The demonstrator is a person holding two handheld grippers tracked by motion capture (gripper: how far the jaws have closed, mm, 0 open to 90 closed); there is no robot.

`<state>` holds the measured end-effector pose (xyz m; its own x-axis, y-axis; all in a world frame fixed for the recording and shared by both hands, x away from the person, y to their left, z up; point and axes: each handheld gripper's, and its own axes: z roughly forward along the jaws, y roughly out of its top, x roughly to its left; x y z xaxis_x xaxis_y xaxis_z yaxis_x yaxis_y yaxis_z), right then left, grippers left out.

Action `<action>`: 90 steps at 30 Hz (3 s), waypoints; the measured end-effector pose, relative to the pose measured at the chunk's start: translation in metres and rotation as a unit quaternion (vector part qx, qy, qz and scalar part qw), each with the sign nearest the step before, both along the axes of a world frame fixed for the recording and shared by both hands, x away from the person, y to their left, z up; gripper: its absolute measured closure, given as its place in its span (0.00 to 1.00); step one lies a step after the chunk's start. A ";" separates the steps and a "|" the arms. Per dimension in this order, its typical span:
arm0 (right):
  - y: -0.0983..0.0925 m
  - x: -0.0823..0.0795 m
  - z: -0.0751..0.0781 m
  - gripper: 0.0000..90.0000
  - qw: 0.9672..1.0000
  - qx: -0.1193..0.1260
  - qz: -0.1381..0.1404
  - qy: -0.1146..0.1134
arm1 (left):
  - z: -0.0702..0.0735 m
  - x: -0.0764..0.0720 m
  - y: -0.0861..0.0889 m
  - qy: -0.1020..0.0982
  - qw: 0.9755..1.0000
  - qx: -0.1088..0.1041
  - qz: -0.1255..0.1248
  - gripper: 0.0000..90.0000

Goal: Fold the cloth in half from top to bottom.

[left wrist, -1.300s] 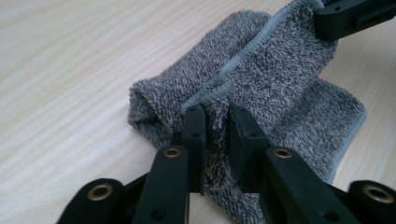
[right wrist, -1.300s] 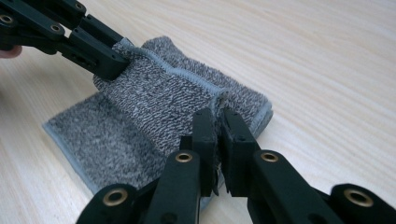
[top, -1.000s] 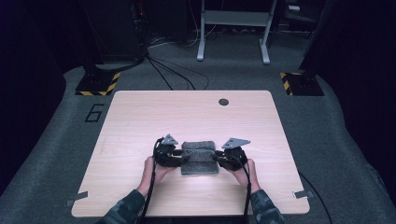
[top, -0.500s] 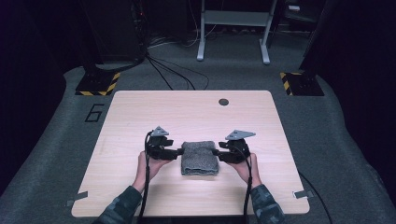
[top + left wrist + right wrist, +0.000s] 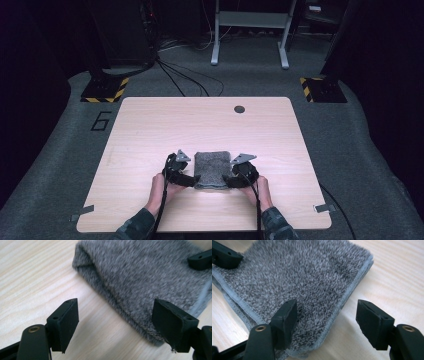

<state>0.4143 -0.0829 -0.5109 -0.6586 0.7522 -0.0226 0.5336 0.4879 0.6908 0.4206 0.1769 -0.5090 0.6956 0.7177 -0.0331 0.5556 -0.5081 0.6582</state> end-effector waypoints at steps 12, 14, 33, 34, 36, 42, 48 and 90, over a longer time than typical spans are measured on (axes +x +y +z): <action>-0.007 -0.003 -0.005 0.34 1.000 0.004 -0.006 0.009 | -0.007 -0.001 0.005 -0.004 1.000 0.008 -0.012 0.24; -0.007 -0.006 -0.006 0.34 1.000 0.005 -0.006 0.006 | -0.007 0.000 0.005 -0.001 1.000 0.004 -0.012 0.23; -0.081 -0.007 0.011 0.16 0.994 0.046 -0.099 -0.009 | 0.012 0.003 0.068 -0.020 0.997 -0.023 0.070 0.16; -0.088 -0.008 0.012 0.15 0.994 0.051 -0.100 -0.008 | 0.012 0.001 0.074 -0.024 0.996 -0.023 0.078 0.16; -0.100 -0.014 0.015 0.13 0.993 0.055 -0.108 -0.008 | 0.012 -0.004 0.088 -0.025 0.995 -0.022 0.093 0.16; -0.140 -0.030 0.010 0.08 0.987 0.054 -0.149 -0.009 | 0.006 -0.017 0.123 -0.023 0.990 -0.021 0.140 0.15; -0.168 -0.039 -0.001 0.07 0.979 0.061 -0.193 -0.008 | 0.005 -0.029 0.131 -0.020 0.986 -0.040 0.162 0.13; -0.179 -0.040 -0.018 0.05 0.975 0.023 -0.221 -0.017 | -0.014 -0.050 0.121 -0.024 0.988 -0.006 0.154 0.04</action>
